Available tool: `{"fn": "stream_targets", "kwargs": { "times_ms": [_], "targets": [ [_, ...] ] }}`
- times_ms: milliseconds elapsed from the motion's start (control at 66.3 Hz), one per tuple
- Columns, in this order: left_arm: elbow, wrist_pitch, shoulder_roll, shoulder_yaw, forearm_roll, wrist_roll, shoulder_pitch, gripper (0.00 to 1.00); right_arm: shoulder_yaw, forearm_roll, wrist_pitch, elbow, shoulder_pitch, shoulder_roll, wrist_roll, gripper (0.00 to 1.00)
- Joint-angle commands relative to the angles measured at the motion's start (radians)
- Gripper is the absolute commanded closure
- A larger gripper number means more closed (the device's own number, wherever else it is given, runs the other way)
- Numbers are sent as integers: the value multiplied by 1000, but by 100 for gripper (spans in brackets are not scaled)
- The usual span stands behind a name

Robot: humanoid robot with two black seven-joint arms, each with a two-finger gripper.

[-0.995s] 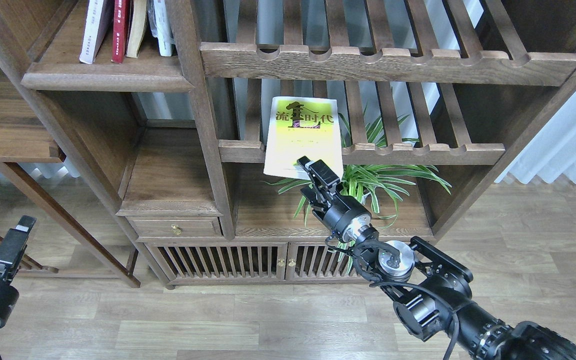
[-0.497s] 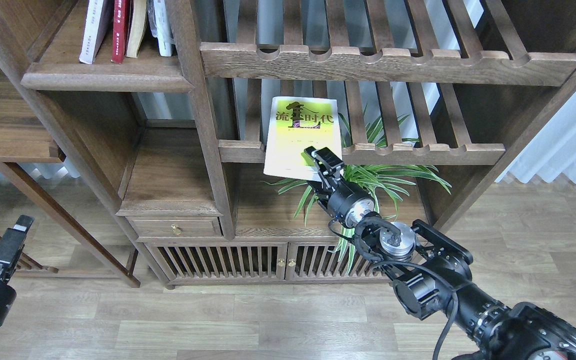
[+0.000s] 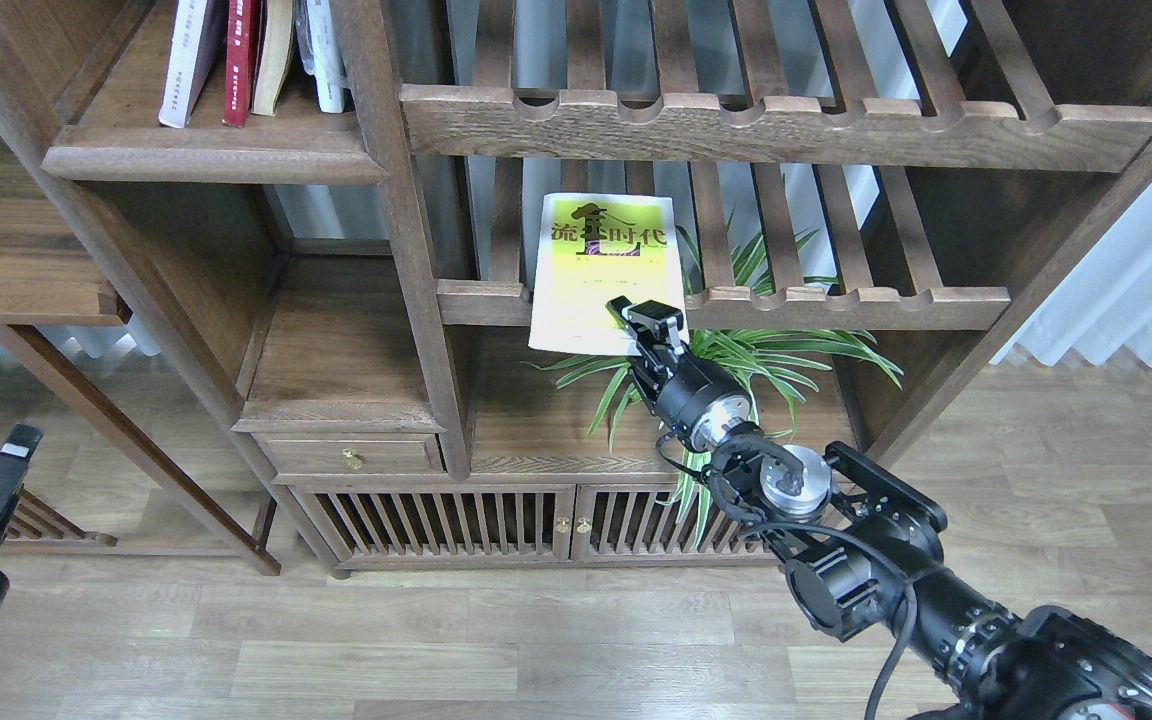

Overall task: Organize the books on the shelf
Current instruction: 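Raise the right gripper to the yellow-green book and grasp its edge, then pull the yellow-green book off the middle shelf, lowering it toward the robot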

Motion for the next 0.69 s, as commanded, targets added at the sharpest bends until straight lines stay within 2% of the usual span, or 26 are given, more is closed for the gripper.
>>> {"fn": "stream_targets", "kwargs": {
  "times_ms": [0, 332, 452, 467, 678],
  "targets": [
    [0, 0, 0, 0, 0, 2, 1, 0, -4, 0, 29, 43, -46, 0, -1, 95],
    [-5, 0, 0, 0, 0, 5, 1, 0, 105, -2, 37, 287, -181, 0, 2, 95],
    [-3, 0, 0, 0, 0, 3, 2, 0, 148, -2, 36, 399, -272, 0, 5, 95],
    [-3, 0, -1, 0, 0, 3, 10, 0, 165, -2, 40, 446, -328, 0, 5, 95],
    [0, 0, -3, 16, 2, 0, 53, 0, 191, 0, 103, 500, -470, -14, -7, 95]
  ]
}}
